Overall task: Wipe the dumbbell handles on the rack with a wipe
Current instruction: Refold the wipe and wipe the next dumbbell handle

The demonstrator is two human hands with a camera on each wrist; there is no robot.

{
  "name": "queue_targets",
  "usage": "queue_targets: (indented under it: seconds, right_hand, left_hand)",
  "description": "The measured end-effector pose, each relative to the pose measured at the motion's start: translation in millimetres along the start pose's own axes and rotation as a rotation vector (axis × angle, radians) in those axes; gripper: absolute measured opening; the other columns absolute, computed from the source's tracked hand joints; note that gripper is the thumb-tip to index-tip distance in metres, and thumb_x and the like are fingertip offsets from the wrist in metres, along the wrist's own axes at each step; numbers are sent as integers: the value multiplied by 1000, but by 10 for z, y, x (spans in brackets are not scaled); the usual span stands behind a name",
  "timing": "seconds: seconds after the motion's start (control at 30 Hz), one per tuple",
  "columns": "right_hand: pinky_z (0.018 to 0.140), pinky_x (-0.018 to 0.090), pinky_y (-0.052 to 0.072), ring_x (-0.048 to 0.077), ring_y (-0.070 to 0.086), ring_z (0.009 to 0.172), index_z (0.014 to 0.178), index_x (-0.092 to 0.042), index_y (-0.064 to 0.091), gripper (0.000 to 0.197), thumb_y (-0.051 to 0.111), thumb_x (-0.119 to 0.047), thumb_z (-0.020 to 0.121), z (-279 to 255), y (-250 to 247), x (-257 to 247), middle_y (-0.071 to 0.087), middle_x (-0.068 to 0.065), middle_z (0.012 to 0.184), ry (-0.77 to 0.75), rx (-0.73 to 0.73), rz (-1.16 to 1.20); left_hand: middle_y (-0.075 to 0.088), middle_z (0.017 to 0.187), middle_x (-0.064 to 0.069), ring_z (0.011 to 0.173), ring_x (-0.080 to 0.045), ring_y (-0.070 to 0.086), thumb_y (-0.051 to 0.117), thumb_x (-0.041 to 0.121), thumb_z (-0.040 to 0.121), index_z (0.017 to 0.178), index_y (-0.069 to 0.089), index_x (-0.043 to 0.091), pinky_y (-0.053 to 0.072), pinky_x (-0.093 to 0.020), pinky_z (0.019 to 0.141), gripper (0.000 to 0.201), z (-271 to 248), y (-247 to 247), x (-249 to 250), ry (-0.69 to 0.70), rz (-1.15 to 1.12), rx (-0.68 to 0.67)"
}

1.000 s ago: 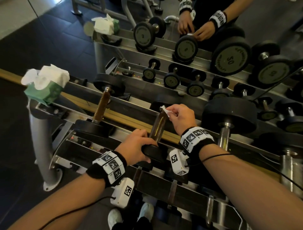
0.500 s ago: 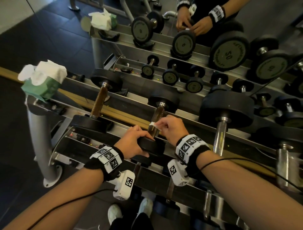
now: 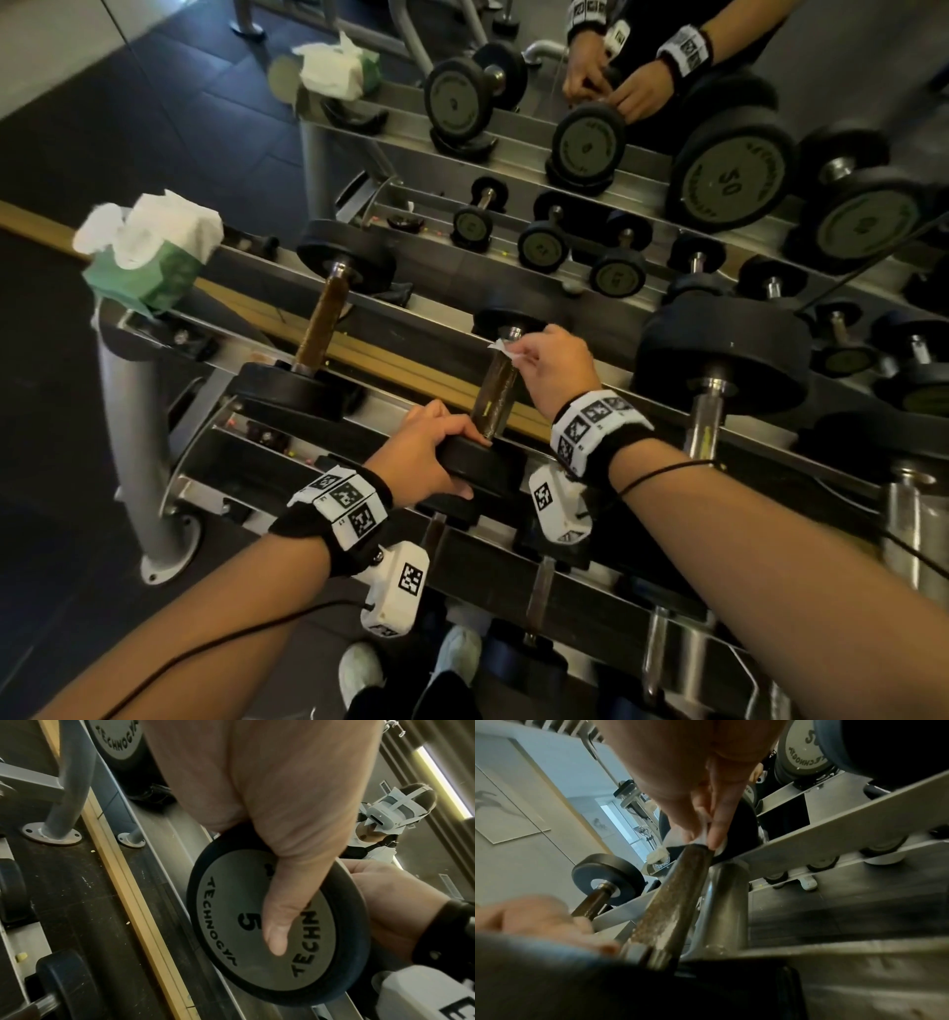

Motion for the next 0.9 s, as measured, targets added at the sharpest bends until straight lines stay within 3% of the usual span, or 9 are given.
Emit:
queue_targets:
  seconds: [0.1,0.17,0.27,0.37,0.43,0.57,0.7,0.83,0.9]
  right_hand:
    - [79,28,45,20,59,93,108,-19,72,20,59,-16,93,-106,1,-22,54,-3,97,12,-44,29]
    - [89,33,47,22,59,100,109,-18,72,20,58,-17,94,-141,-14,-83,57,2,105,8,-151,-21]
    - [98,37,46,24,57,109,110,-19,71,20,57,-21,96,-265,7,-171,59,5,116,21,-343,-70]
    - [97,37,50,18,61,102,102,-20,74,17,62,-14,92,-400,43,-150,64,0,109,49,-450,-2]
    - [94,38,52,14,61,95,98,-21,75,17,64,-11,89,-351,-10,-128,64,-4,99,52,-387,41]
    - [85,31,49,20,60,93,106,-21,73,20,59,-16,93,-53,-137,-107,59,-3,97,67,34,76]
    - [80,29,43,26,59,99,113,-20,69,26,53,-13,94,30,33,-155,53,2,102,25,-99,-156]
    - [89,30,46,23,58,103,112,-19,70,23,56,-17,95,-153,22,-161,56,4,110,-34,-166,-74]
    - [91,33,48,21,59,101,108,-17,72,21,55,-20,96,-314,20,-155,58,3,107,-64,-214,-22]
  left_hand:
    - [40,101,18,101,-2,37,86,22,67,105,61,42,33,-20,88,50,2,18,-5,20,-4,7]
    - [44,105,20,104,3,39,87,23,66,105,56,45,35,-18,88,55,-24,26,-44,37,-39,34]
    - [54,112,15,105,2,53,88,19,64,102,47,46,48,-26,93,63,-103,27,-179,-11,-207,123]
    - [60,115,11,106,-1,60,90,21,61,105,51,41,50,-30,97,62,-136,13,-344,-72,-318,147]
    - [63,114,13,106,-1,61,91,34,57,109,56,41,52,-33,97,62,-122,-2,-415,-84,-373,90]
    - [64,111,25,104,1,62,86,63,47,111,60,46,56,-34,93,70,-97,-11,-472,-83,-384,32]
    - [64,116,20,111,-6,63,87,54,55,115,61,45,54,-37,96,67,-125,-20,-510,-45,-448,46]
    - [64,119,19,113,-6,61,85,53,59,117,62,44,54,-33,96,63,-150,-22,-504,9,-462,62]
    - [64,119,18,113,-5,61,85,55,58,117,62,44,54,-32,95,64,-142,-21,-465,37,-447,65]
Point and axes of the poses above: each hand's wrist, its own z-axis towards the middle knuckle, its own y-axis out of the palm, x = y × z, the point moved 2 cm from there along z, towards the middle knuckle
